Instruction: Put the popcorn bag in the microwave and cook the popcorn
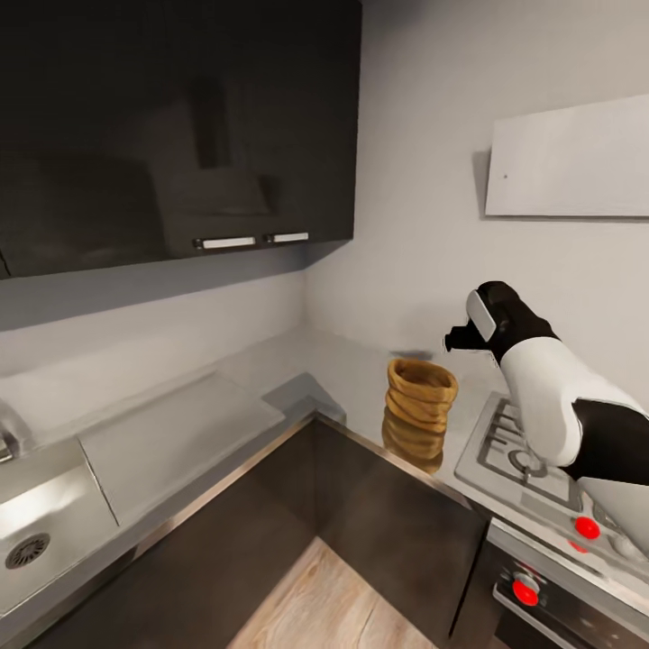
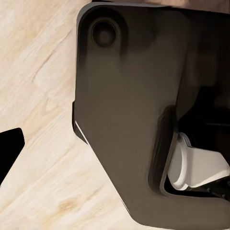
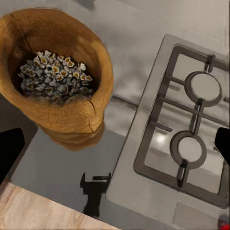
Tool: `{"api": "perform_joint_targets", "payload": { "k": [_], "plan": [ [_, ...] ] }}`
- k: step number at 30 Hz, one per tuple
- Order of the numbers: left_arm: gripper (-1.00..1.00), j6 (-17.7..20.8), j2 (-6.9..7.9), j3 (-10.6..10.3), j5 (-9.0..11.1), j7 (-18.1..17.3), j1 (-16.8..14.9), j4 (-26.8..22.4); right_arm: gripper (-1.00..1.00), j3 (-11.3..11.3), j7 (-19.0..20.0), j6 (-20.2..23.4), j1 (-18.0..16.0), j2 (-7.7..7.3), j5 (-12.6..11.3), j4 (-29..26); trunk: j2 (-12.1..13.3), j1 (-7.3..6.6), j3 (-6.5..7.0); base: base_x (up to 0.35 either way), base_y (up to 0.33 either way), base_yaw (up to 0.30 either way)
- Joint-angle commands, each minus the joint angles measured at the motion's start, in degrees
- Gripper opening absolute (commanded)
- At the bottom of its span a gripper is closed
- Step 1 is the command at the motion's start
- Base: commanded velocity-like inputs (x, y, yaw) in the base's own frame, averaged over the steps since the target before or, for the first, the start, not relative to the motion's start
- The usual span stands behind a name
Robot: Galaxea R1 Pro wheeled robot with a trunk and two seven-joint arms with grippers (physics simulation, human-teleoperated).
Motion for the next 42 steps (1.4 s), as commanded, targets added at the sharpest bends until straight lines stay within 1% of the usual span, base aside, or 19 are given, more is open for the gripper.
{"api": "perform_joint_targets", "payload": {
  "k": [1, 3, 6, 7, 10, 12, 17, 22, 31, 42],
  "plan": [
    [1.0, -0.08, -0.02, 0.44, 0.04, 0.02, -0.01, -0.03, 1.0, -0.29, -0.53, 0.12, -1.18, -0.43, -0.3, 2.41, -0.08, 0.06, -0.09, 0.322, -0.085, 0.0],
    [1.0, -0.12, -0.02, 0.45, 0.04, 0.02, -0.01, -0.03, 1.0, -0.31, -0.71, 0.12, -3.33, -0.8, -0.31, 7.64, -0.08, 0.06, -0.09, 0.199, -0.053, 0.0],
    [1.0, -0.14, -0.02, 0.45, 0.04, 0.02, -0.01, -0.03, 1.0, -0.31, -0.84, 0.12, -5.54, -0.91, -0.33, 12.8, -0.08, 0.06, -0.09, 0.06, -0.016, 0.0],
    [1.0, -0.14, -0.02, 0.46, 0.04, 0.02, -0.01, -0.03, 1.0, -0.32, -0.87, 0.12, -6.93, -0.99, -0.33, 15.7, -0.08, 0.06, -0.09, 0.015, -0.004, 0.0],
    [1.0, -0.14, -0.02, 0.46, 0.04, 0.02, -0.01, -0.03, 1.0, -0.38, -0.88, 0.12, -8.24, -1.01, -0.31, 20.15, -0.08, 0.06, -0.09, 0.006, -0.002, 0.0],
    [1.0, -0.14, -0.02, 0.46, 0.04, 0.02, -0.01, -0.03, 1.0, -0.4, -0.89, 0.12, -8.47, -1.01, -0.33, 21.85, -0.08, 0.06, -0.09, 0.001, 0.0, 0.0],
    [1.0, 0.07, -0.02, 0.46, 0.04, 0.02, -0.01, -0.03, 1.0, -0.94, -0.89, 0.12, -8.58, -1.02, -0.35, 22.71, -0.08, 0.06, -0.09, 0.014, 0.0, 0.0],
    [1.0, 0.3, -0.02, 0.46, 0.04, 0.02, -0.01, -0.03, 1.0, -2.33, -0.89, 0.12, -8.59, -1.02, -0.35, 22.77, -0.08, 0.06, -0.09, 0.251, 0.0, 0.0],
    [1.0, 0.35, -0.02, 0.46, 0.04, 0.02, -0.01, -0.03, 1.0, -2.51, -0.89, 0.12, -8.59, -1.01, -0.35, 22.85, -0.08, 0.06, -0.09, 0.308, 0.0, 0.0],
    [1.0, 0.41, -0.02, 0.44, 0.04, 0.02, -0.01, -0.03, 1.0, -2.53, -0.89, 0.12, -8.59, -1.03, -0.35, 22.95, -0.08, 0.06, -0.19, 0.03, 0.0, 0.0]
  ]
}}
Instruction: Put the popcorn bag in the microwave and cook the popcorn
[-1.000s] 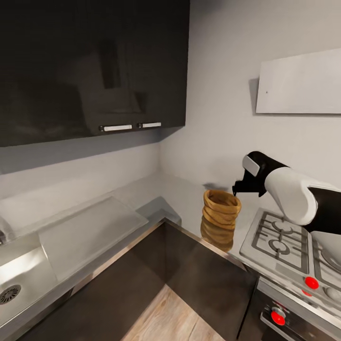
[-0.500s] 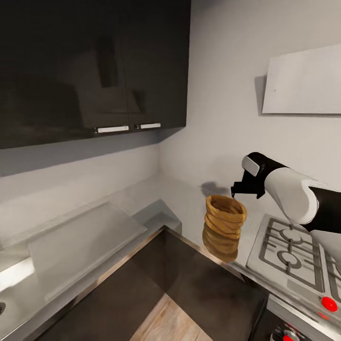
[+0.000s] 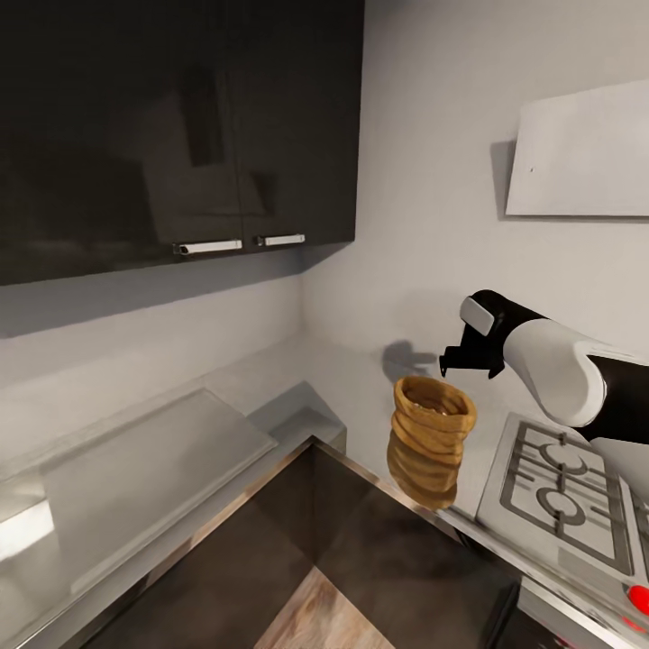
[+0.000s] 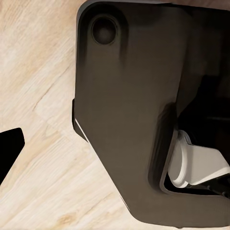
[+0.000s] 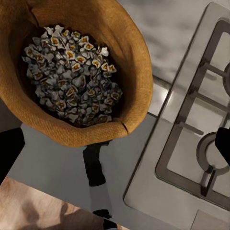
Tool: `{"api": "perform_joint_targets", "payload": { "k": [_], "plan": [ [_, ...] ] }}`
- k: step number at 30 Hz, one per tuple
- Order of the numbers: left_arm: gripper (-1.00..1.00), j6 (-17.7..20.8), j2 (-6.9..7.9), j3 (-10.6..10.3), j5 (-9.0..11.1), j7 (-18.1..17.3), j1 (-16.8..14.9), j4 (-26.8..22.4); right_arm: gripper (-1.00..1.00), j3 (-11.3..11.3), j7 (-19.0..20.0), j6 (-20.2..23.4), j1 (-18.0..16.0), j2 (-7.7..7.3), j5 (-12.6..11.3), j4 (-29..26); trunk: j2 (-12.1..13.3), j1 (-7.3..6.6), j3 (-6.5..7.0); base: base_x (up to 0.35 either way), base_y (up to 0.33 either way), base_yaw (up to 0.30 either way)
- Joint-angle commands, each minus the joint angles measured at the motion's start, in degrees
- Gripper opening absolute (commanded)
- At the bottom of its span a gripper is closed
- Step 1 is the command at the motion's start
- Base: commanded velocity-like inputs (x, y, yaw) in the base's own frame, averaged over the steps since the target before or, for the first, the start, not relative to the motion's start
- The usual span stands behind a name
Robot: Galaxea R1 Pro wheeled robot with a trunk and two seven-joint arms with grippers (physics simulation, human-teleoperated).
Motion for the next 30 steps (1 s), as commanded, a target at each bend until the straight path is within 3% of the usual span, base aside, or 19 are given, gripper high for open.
{"api": "perform_joint_targets", "payload": {
  "k": [1, 11, 30],
  "plan": [
    [1.0, 0.01, -0.02, 0.41, 0.04, 0.02, -0.01, -0.05, 1.0, -0.5, -0.59, 0.03, -0.06, -0.03, -0.19, 0.0, -0.1, 0.03, -0.17, 0.0, 0.0, 0.0],
    [1.0, -0.02, -0.02, 0.43, 0.04, 0.02, -0.01, -0.05, 1.0, -0.46, -0.59, 0.01, -0.06, -0.05, -0.19, -0.01, -0.1, 0.03, -0.64, 0.157, -0.145, -0.006],
    [1.0, 0.02, -0.02, 0.43, 0.04, 0.02, -0.01, -0.05, 1.0, -0.46, -0.55, -0.06, -0.06, 0.01, -0.19, 0.02, -0.1, 0.03, -2.19, 0.005, -0.005, -0.074]
  ]
}}
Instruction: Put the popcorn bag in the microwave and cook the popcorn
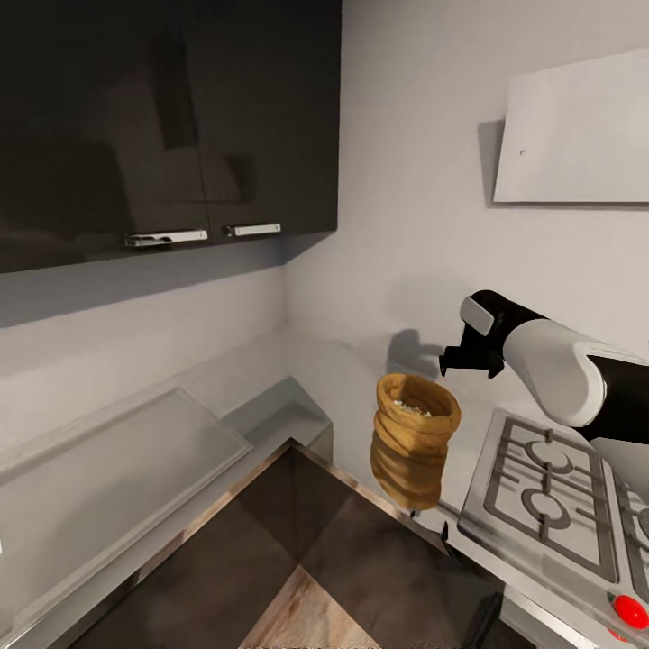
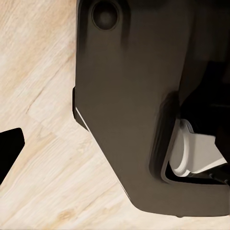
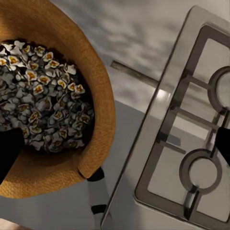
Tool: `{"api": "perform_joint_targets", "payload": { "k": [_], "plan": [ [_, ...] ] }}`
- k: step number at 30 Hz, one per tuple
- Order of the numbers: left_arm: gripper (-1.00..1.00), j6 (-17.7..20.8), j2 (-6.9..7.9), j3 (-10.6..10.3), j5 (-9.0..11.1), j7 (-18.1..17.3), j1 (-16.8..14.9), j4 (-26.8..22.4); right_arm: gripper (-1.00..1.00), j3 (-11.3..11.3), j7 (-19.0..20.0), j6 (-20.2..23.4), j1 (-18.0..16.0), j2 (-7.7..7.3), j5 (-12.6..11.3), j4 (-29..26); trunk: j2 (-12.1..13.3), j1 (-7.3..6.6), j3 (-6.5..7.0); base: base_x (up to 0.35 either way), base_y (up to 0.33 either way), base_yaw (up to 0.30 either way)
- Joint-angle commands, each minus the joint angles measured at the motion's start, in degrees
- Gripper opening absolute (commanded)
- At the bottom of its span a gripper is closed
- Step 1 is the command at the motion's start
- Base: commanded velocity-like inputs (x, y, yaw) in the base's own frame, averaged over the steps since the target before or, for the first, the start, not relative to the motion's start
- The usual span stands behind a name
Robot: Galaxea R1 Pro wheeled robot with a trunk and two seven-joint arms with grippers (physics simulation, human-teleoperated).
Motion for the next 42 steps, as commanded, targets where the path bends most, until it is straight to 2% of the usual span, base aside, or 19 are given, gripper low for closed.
{"api": "perform_joint_targets", "payload": {
  "k": [1, 10, 17, 24, 42],
  "plan": [
    [1.0, -0.02, -0.02, 0.42, 0.04, 0.02, -0.01, -0.06, 1.0, -0.47, -0.59, 0.04, -0.06, 0.0, -0.18, 0.02, -0.12, 0.03, -0.2, 0.0, 0.0, -0.011],
    [1.0, -0.04, -0.02, 0.42, 0.04, 0.02, -0.01, -0.06, 1.0, -0.52, -0.55, 0.04, -0.06, 0.0, -0.18, 0.02, -0.12, 0.03, -1.0, 0.0, 0.0, 0.04],
    [1.0, -0.03, -0.02, 0.42, 0.04, 0.02, -0.01, -0.06, 1.0, -0.55, -0.55, 0.04, -0.06, 0.0, -0.18, 0.02, -0.12, 0.03, -1.1, 0.001, 0.0, 0.014],
    [1.0, -0.35, -0.02, 0.41, 0.04, 0.02, -0.01, -0.06, 1.0, -0.5, -0.55, 0.04, -0.06, 0.0, -0.18, 0.02, -0.12, 0.03, -1.2, 0.231, 0.0, 0.0],
    [1.0, -0.34, -0.02, 0.41, 0.04, 0.02, -0.01, -0.06, 1.0, -0.49, -0.55, 0.02, -0.06, 0.0, -0.18, 0.22, -0.12, 0.03, -2.79, 0.014, 0.0, 0.0]
  ]
}}
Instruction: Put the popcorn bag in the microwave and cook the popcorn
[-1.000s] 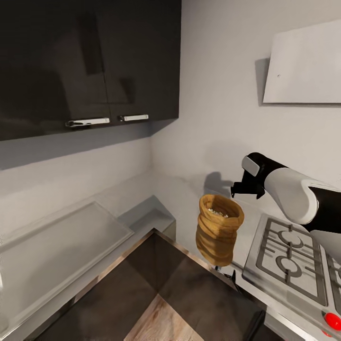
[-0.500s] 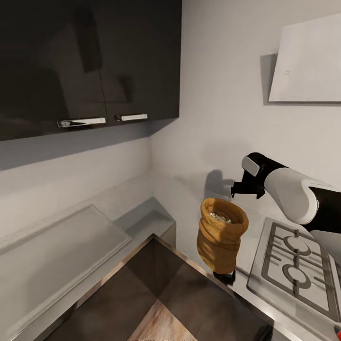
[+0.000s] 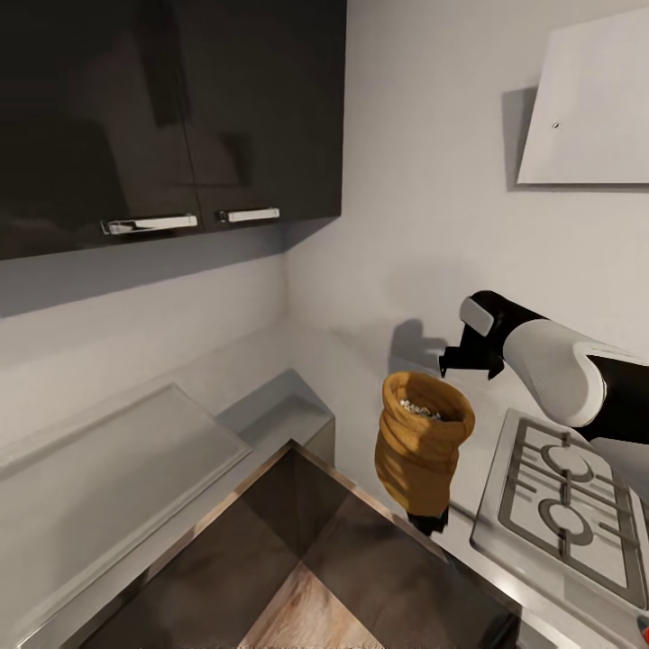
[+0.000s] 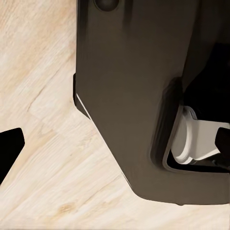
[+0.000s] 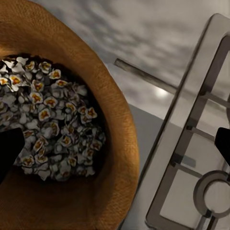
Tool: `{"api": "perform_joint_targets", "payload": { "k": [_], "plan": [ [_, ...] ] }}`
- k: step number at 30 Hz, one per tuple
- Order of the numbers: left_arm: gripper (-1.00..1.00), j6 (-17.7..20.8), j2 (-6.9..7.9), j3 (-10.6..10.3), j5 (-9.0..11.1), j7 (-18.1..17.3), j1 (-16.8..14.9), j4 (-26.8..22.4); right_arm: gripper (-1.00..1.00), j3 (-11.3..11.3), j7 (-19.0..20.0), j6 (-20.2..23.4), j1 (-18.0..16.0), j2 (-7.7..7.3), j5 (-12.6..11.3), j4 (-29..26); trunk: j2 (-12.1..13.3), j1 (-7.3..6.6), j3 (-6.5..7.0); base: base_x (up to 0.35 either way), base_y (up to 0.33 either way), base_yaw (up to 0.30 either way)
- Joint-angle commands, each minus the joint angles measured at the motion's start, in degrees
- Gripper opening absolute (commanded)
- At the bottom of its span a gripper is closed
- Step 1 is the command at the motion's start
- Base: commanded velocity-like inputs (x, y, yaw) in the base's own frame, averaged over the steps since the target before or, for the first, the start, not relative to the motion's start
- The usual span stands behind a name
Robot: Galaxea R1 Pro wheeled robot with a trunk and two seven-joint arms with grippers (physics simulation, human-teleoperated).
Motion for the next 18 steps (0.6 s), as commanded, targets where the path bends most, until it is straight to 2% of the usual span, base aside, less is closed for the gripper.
{"api": "perform_joint_targets", "payload": {
  "k": [1, 11, 16, 18],
  "plan": [
    [1.0, -0.04, -0.02, 0.41, 0.04, 0.02, -0.01, -0.05, 1.0, -0.45, -0.6, 0.0, -0.07, 0.0, -0.17, 0.35, -0.11, 0.03, -0.2, 0.0, 0.0, 0.0],
    [1.0, -0.04, -0.02, 0.41, 0.04, 0.02, -0.01, -0.05, 1.0, -0.46, -0.6, 0.0, -0.07, -0.05, -0.17, 1.96, -0.11, 0.03, -1.12, 0.0, 0.0, 0.0],
    [1.0, -0.04, -0.02, 0.42, 0.04, 0.02, -0.01, -0.05, 1.0, -0.46, -0.6, -0.01, 0.0, -0.32, -0.17, 2.17, -0.11, 0.03, -1.58, 0.0, 0.0, 0.0],
    [1.0, -0.04, -0.02, 0.43, 0.04, 0.02, -0.01, -0.05, 1.0, -0.46, -0.6, -0.02, 0.01, -0.87, -0.17, 2.49, -0.11, 0.03, -1.76, 0.0, 0.0, 0.0]
  ]
}}
